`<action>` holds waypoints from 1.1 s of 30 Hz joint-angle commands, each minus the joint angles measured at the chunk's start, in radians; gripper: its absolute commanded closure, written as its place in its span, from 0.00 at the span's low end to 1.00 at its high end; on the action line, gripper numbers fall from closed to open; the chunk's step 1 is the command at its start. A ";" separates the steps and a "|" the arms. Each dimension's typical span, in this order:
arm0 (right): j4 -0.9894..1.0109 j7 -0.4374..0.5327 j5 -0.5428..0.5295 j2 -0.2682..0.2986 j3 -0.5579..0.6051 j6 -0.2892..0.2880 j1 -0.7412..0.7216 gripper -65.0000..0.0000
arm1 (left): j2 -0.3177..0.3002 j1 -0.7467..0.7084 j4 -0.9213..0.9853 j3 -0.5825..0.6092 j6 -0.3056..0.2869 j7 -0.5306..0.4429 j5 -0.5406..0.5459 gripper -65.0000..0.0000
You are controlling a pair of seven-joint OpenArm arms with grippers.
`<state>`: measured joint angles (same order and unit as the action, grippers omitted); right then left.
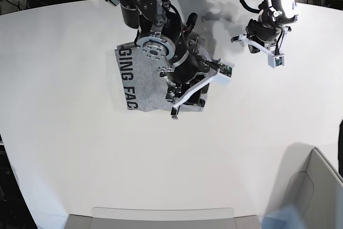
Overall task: Fold the T-shirt properly
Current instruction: 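Fold the remaining end with the right gripper over the bundle, then press and tuck the folded bundle with the left gripper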
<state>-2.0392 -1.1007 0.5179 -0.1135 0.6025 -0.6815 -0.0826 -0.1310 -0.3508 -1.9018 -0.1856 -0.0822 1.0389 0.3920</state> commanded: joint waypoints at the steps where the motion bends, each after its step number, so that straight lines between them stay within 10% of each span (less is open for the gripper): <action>1: -0.011 0.018 -0.006 -0.007 -0.019 -0.004 -0.024 0.64 | -0.005 0.003 -0.020 -0.005 -0.001 -0.019 0.008 1.00; 5: 0.005 0.018 -0.034 0.007 -0.247 -0.005 -0.065 0.66 | 0.000 0.034 -0.087 0.005 -0.011 -0.026 0.012 1.00; 10: 0.113 -0.015 -0.265 0.199 -0.441 -0.005 -0.125 0.94 | -0.002 0.088 -0.132 0.203 -0.146 -0.027 0.005 1.00; 17: 0.344 -0.034 -0.497 0.341 -0.465 -0.005 -0.177 1.00 | -0.006 0.115 -0.114 0.470 -0.196 -0.073 0.002 1.00; 23: 0.506 0.041 -0.551 0.355 -0.402 -0.005 -0.200 1.00 | -0.006 0.217 0.086 0.657 -0.193 -0.070 -0.130 1.00; 33: 0.438 0.004 -0.552 0.355 -0.292 -0.005 -0.073 1.00 | -0.006 0.243 0.152 0.392 -0.193 -0.026 -0.215 1.00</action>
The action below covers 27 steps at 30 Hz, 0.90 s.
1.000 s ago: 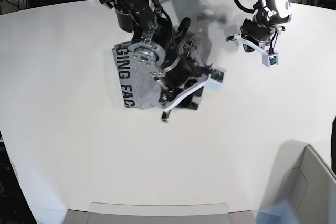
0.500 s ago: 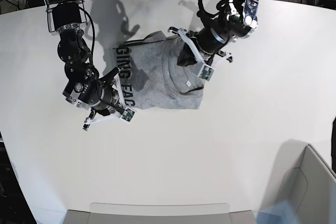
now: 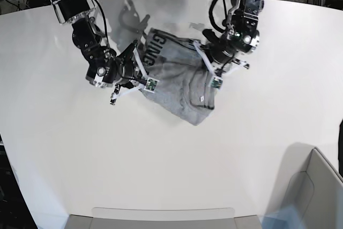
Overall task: Fold the T-shirt properly
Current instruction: 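Press and tuck the folded bundle with the left gripper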
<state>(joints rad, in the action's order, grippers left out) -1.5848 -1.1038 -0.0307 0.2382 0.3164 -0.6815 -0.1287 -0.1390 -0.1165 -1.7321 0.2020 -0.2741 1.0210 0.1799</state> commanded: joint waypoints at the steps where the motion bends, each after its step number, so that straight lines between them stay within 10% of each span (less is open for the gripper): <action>1: -0.044 -0.022 -0.011 -0.003 -0.006 -0.005 -0.009 1.00 | 0.002 0.019 -0.016 -0.025 -0.001 -0.008 -0.003 1.00; 18: -0.222 -0.052 -0.007 -0.112 0.197 -0.002 0.071 1.00 | 0.003 0.291 0.188 0.014 -0.001 -0.167 0.000 1.00; 27: -0.340 -0.011 -0.071 -0.086 -0.360 -0.004 0.128 1.00 | 0.040 0.191 0.002 0.011 -0.001 -0.204 0.002 1.00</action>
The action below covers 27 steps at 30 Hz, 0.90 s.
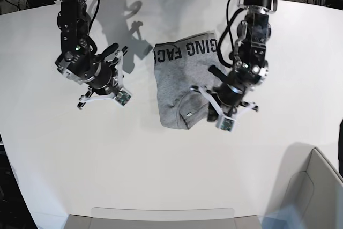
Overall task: Fold the T-shirt properly
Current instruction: 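Press and tuck the folded bundle with the left gripper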
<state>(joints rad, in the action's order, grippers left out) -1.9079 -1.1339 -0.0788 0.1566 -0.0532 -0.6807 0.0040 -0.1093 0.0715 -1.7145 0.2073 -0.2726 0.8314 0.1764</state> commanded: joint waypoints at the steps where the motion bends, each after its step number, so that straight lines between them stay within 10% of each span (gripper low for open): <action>1: -0.023 0.019 -0.025 0.014 -0.035 -0.004 0.001 1.00 | 0.038 -0.028 -0.034 0.016 -0.003 -0.034 0.005 1.00; 7: -0.029 0.019 -0.028 0.131 -0.106 -0.004 0.093 1.00 | 0.141 -0.155 -0.046 0.024 -0.001 -0.151 0.001 1.00; 17: -0.035 0.025 -0.028 0.134 -0.164 -0.006 0.182 1.00 | 0.141 -0.111 0.330 0.016 -0.001 -0.160 0.001 1.00; 27: -0.031 0.021 -0.028 0.130 -0.153 -0.006 0.175 1.00 | -0.152 -0.112 0.341 -0.102 -0.003 -0.146 -0.001 1.00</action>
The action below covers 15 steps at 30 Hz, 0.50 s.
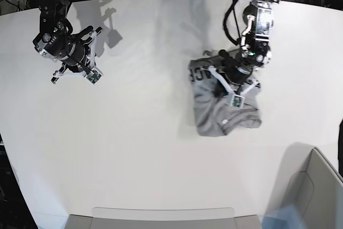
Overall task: Fold the T-shirt properly
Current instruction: 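Press and tuck the folded bundle with the left gripper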
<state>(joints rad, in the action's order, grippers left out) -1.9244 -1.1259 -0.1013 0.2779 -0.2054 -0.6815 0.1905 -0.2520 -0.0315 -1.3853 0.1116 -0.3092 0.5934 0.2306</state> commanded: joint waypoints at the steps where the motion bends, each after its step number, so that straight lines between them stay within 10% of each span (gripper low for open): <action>1: -0.014 0.013 -0.005 0.007 -0.001 -0.005 -0.012 1.00 | -0.040 -0.009 0.011 -0.014 0.034 0.092 -0.055 1.00; 15: -0.042 0.013 -0.004 0.007 0.033 -0.005 -0.029 1.00 | -0.238 0.058 -0.102 -0.039 0.032 0.092 -0.053 1.00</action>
<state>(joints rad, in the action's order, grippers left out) -1.9392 -1.1290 -0.1009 0.2726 -0.1642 -0.6815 0.1802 -0.4725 0.0032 -1.4639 0.0837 -0.2794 0.7139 0.1776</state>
